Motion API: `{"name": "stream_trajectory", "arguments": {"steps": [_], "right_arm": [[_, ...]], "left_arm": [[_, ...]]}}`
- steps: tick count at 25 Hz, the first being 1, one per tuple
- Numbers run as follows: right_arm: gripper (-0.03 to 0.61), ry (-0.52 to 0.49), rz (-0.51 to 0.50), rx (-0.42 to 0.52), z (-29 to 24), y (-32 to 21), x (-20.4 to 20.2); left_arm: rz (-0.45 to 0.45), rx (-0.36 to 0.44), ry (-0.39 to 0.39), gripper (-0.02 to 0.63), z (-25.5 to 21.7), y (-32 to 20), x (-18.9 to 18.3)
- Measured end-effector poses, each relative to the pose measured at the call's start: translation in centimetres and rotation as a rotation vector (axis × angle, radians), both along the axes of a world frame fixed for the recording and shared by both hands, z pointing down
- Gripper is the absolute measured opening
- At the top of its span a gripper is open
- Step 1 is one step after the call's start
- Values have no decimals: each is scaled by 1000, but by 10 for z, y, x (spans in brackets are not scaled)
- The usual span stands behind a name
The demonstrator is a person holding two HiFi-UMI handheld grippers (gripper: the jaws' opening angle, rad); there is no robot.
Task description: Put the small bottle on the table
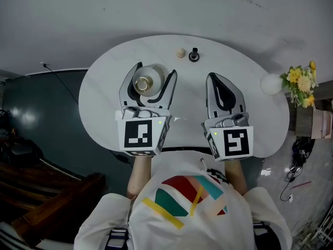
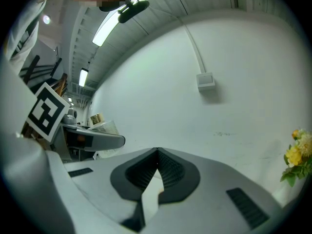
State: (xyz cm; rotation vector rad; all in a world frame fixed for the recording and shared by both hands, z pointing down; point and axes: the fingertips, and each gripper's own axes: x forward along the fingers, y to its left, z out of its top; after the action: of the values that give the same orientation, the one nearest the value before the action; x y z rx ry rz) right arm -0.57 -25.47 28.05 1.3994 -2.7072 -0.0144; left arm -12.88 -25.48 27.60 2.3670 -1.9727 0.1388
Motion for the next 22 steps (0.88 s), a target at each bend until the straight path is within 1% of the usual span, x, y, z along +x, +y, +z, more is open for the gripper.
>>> {"name": "stream_trajectory", "arguments": {"steps": [6,12,22], "right_arm": [[11,12,-9,-13,7,-3,0],[11,35,-38,-59,22,-11,-4],[11,54,-63,-129,45,-24,-15]], "left_arm": [[-36,-11,-46,344,5,-27,-15],[-49,-57,-75,344,27,-56,-26],[-62,-156,-59,344,78,-110,-46]]}}
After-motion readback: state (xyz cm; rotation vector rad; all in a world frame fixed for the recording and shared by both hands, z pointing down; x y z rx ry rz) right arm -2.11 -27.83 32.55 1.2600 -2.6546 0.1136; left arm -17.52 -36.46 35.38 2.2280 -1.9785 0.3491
